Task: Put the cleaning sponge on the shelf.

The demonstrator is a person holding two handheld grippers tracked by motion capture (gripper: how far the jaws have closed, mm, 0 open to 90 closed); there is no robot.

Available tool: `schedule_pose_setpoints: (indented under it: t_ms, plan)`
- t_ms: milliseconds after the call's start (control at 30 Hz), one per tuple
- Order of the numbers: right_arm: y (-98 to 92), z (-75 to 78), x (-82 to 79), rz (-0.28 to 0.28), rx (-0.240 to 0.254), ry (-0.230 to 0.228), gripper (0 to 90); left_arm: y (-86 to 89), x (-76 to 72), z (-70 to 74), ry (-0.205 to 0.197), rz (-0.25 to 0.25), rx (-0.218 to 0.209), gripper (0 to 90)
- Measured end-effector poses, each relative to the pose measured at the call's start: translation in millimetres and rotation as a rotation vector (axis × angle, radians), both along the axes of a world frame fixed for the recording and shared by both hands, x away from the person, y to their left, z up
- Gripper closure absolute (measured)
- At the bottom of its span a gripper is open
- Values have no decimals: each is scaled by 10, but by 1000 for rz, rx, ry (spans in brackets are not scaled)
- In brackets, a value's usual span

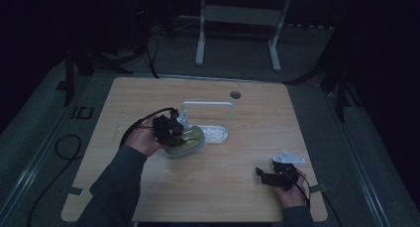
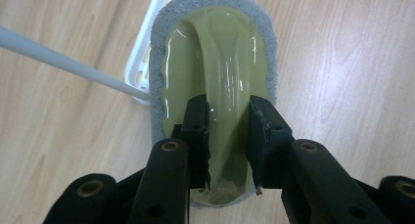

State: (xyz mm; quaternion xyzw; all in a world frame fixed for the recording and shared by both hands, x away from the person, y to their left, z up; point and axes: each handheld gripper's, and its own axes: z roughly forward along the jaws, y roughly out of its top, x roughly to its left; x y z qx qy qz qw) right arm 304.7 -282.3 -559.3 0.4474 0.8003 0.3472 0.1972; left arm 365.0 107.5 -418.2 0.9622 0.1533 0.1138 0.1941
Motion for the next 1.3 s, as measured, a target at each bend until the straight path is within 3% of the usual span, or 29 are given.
schedule_pose_setpoints:
  t_ms: [600,1300]
  plan:
    - [0,0,0,0,0,0,209,-126,95,33,-14,-60,30,719]
    - [0,0,0,0,1,0,209,-384,180,121,-54,-130,109,719]
